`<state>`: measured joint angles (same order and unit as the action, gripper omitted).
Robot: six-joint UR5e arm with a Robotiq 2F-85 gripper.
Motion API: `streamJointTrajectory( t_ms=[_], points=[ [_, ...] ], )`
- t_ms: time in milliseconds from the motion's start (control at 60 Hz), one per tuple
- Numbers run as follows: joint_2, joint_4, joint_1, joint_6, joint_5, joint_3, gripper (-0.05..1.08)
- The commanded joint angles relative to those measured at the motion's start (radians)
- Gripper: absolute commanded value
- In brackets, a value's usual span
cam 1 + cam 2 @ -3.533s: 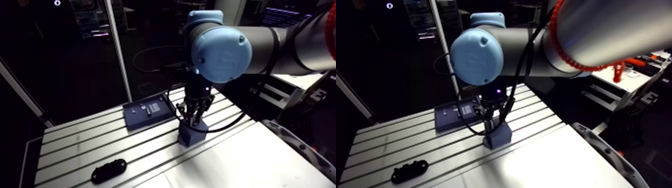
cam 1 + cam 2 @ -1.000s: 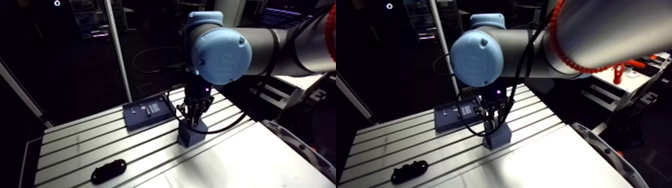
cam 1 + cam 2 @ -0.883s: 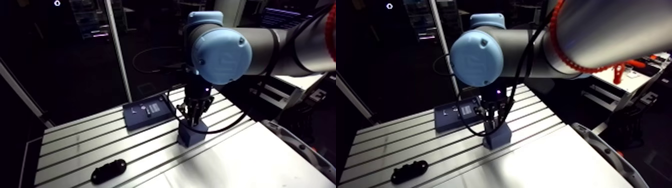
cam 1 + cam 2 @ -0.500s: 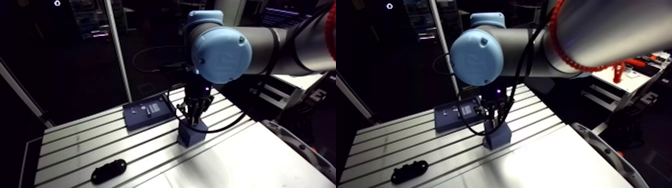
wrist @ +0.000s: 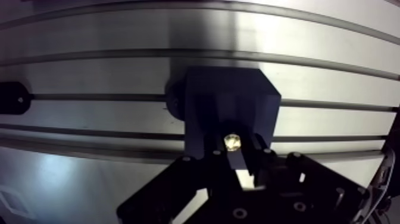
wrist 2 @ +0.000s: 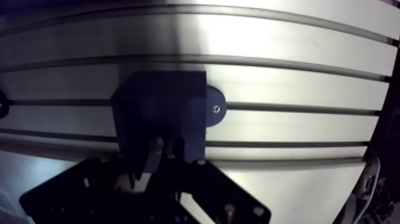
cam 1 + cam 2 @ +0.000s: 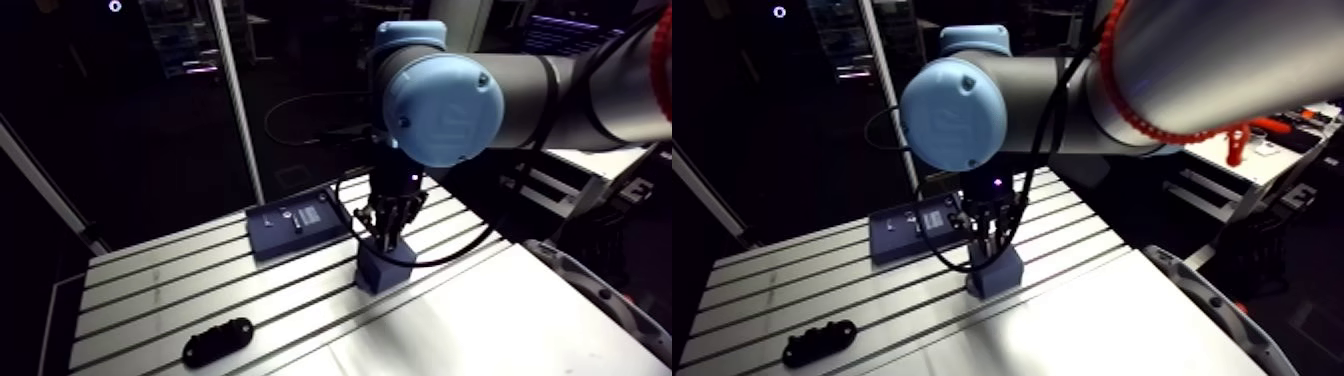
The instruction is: Pick up the M10 bolt and insert it into the hex recess until seated.
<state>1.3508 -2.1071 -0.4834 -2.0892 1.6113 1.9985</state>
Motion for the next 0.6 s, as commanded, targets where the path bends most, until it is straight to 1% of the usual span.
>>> streamJointTrajectory(
  t_ms=[17,367,600],
  points=[
    [0.0,0.0,0.0,-0.001,0.0,0.0,0.69],
    [0.0,-0.001,0.0,-0.003,0.0,0.001,0.71],
    [0.0,-0.001,0.0,-0.003,-0.001,0.0,0.74]
  ],
)
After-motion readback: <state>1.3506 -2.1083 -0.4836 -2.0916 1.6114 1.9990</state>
